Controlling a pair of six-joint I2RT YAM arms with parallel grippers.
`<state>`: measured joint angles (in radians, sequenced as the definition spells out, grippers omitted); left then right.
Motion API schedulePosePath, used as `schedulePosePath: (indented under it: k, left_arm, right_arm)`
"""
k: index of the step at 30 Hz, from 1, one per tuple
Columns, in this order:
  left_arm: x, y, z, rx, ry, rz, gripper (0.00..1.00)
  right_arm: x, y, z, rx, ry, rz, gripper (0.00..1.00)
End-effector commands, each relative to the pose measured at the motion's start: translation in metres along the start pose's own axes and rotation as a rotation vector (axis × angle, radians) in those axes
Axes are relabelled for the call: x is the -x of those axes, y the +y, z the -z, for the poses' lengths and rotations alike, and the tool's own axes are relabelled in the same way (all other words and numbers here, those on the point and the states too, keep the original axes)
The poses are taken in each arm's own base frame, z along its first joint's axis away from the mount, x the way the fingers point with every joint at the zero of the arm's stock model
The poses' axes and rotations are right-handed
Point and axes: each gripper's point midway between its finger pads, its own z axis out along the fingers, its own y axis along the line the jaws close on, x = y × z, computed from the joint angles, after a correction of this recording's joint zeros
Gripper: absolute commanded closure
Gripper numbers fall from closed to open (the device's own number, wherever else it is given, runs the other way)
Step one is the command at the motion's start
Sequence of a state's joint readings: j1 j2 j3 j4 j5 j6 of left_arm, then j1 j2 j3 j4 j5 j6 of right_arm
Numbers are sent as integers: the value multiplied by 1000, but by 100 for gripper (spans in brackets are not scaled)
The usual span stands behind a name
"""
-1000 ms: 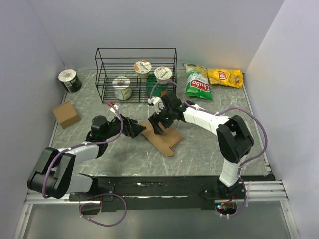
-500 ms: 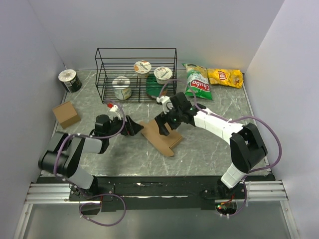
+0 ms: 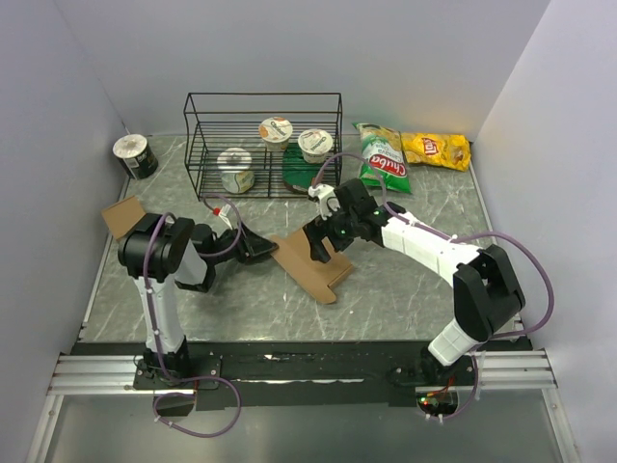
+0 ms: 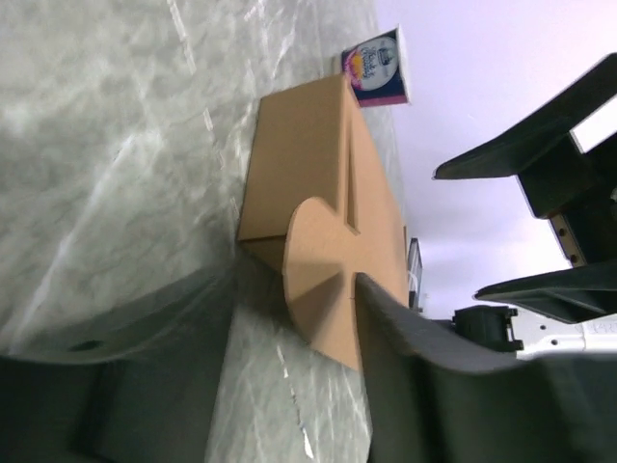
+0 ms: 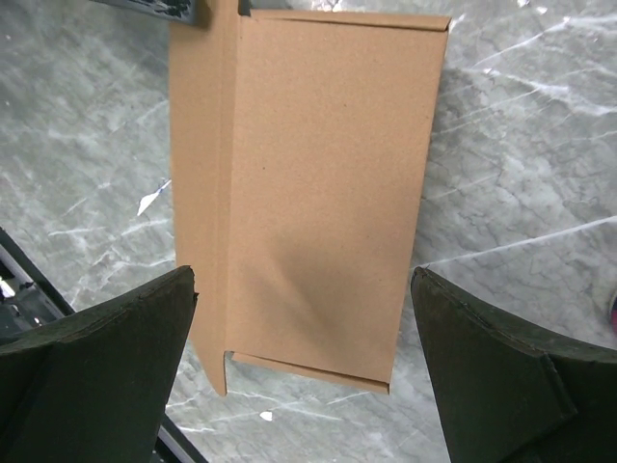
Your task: Fold the paper box
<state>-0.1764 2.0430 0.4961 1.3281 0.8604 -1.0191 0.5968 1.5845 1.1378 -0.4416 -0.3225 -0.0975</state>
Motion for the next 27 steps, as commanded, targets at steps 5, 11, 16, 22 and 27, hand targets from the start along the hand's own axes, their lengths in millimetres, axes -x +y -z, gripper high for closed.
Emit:
schedulePosePath:
  k: [5,11,16,22,27]
  left_arm:
    - [19,-58,6,-234,-86,-243,67]
    - [20,-77,11,-300,-99,-270,85]
    - [17,-69,4,-276,-75,-247,92]
    - [17,-68,3,-278,-80,-243,69]
    - [24,-58,-3,-233,-90,-266,48]
  right_arm:
    - [24,0,18,-20,-84,11,0]
    - [28,2,18,-21,-102,22,0]
    - [27,7,15,-12,-101,40,1]
    - [26,10,16,1,-111,34,0]
    - [25,11,17,-1,-110,36,1]
